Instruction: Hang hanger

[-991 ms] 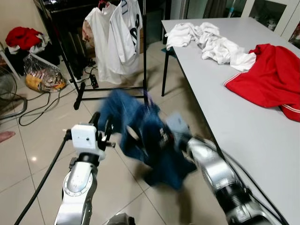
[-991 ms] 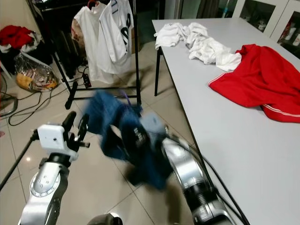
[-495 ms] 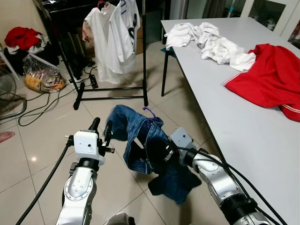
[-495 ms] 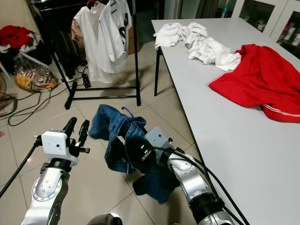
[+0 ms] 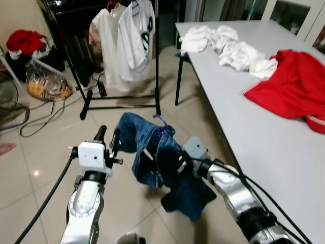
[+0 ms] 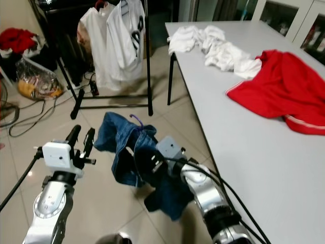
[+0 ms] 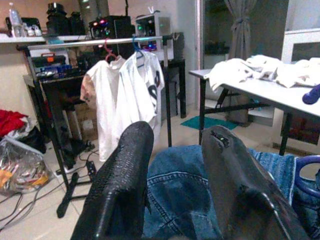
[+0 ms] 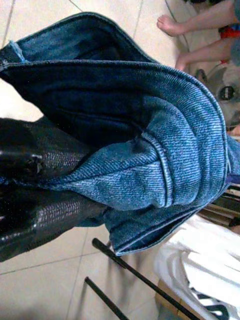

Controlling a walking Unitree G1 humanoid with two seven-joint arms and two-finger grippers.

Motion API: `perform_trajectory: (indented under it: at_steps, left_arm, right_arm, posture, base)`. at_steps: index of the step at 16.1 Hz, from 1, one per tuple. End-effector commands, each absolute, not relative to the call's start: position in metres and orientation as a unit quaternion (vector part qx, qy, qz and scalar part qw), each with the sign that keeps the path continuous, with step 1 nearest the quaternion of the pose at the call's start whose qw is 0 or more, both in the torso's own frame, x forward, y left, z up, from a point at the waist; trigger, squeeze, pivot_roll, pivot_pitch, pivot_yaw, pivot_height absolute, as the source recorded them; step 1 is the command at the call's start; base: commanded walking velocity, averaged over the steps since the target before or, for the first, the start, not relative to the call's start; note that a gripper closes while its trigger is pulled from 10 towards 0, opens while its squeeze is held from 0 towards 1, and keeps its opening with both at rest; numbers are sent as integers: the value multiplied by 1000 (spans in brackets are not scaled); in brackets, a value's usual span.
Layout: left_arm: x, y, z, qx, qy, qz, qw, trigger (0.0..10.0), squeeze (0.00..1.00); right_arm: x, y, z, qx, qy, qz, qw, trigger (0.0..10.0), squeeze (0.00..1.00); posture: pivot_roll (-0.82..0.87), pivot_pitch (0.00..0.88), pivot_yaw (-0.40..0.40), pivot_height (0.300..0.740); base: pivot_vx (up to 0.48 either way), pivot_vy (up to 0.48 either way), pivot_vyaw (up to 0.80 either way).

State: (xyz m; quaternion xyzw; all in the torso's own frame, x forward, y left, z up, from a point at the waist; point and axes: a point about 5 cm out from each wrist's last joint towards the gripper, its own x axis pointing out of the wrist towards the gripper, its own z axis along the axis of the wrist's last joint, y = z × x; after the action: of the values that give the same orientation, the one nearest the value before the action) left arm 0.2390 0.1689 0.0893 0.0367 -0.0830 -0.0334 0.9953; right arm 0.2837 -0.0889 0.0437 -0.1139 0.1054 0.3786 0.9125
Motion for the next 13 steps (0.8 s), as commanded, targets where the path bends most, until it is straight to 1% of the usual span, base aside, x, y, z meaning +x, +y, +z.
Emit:
perform_trajectory:
  at_steps: [1, 7, 12, 13]
  left_arm:
    - [242, 167, 93, 42, -93, -35, 994, 10000, 0]
    - [243, 165, 93, 45, -98, -40, 993, 10000, 0]
    - [243, 164, 92, 46, -99, -41, 993, 10000, 0]
    - [243, 164, 92, 46, -99, -41, 993, 10000, 0]
  right_arm:
    - [292, -87, 56, -116, 74, 378, 915, 10000, 0]
    - [292, -89, 53, -121, 74, 377, 915, 10000, 0]
    - [293, -89, 53, -135, 68, 384, 911, 10000, 0]
    - [293, -89, 53, -135, 68, 385, 911, 10000, 0]
  posture:
    - [-2, 0, 42, 740]
    - [-4, 0, 45, 740]
    - [-4, 0, 43, 740]
    - [-4, 0, 44, 740]
  base:
    - [368, 0, 0]
    - [406, 0, 0]
    - [331, 0, 0]
    - [334, 0, 800]
